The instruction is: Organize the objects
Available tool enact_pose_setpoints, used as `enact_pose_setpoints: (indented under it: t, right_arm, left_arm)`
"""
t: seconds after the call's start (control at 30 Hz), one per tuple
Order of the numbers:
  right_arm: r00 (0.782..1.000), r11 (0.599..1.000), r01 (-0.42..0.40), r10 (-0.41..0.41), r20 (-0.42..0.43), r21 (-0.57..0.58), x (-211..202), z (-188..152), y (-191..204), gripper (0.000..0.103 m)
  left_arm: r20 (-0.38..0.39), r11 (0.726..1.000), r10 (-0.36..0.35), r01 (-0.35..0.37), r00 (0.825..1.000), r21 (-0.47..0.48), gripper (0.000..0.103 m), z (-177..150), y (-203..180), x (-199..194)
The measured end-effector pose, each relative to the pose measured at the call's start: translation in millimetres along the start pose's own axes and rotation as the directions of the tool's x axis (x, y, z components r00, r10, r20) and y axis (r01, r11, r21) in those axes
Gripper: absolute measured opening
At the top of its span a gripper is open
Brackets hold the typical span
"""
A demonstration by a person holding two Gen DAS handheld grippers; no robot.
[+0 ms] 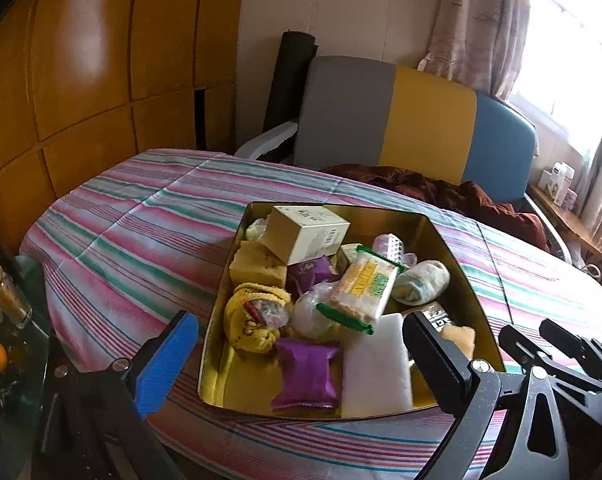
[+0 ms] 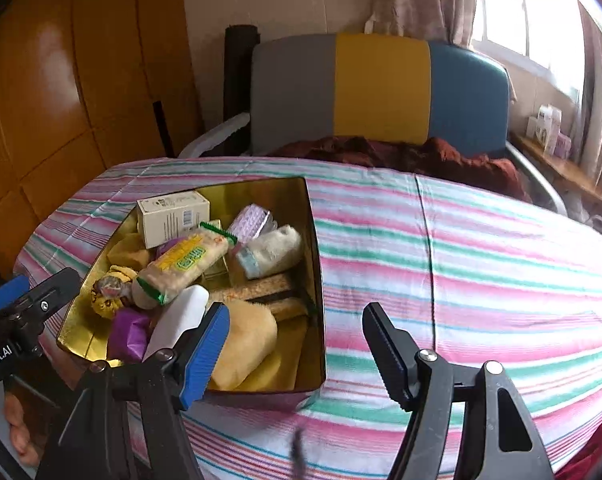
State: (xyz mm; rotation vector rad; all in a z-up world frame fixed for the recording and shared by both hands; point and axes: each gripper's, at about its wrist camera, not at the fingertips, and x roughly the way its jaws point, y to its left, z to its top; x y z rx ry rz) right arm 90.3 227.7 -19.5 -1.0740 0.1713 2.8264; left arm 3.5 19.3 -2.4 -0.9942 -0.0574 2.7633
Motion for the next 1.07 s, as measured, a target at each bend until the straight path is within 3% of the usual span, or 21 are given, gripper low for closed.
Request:
enact_pose_setpoints:
  t: [0.23,1.07]
  right_arm:
    - [1.000,0.999,-0.020,0.019,-0.014,-0.027,6.1,4.9,6.3,0.070]
    - [0.998,0.998,-0.045,0.043,-0.052,-0.042,19.0,3.3,13.8,0.070]
  left_arm:
    - [0.014,1.000,-0.017,0.017,1.000,0.000,0.103,4.6,-7.0,-6.9]
    - [-0.006,0.999,0.043,-0.043,0.999,0.030,0.103,1.7,-7.2,5.3]
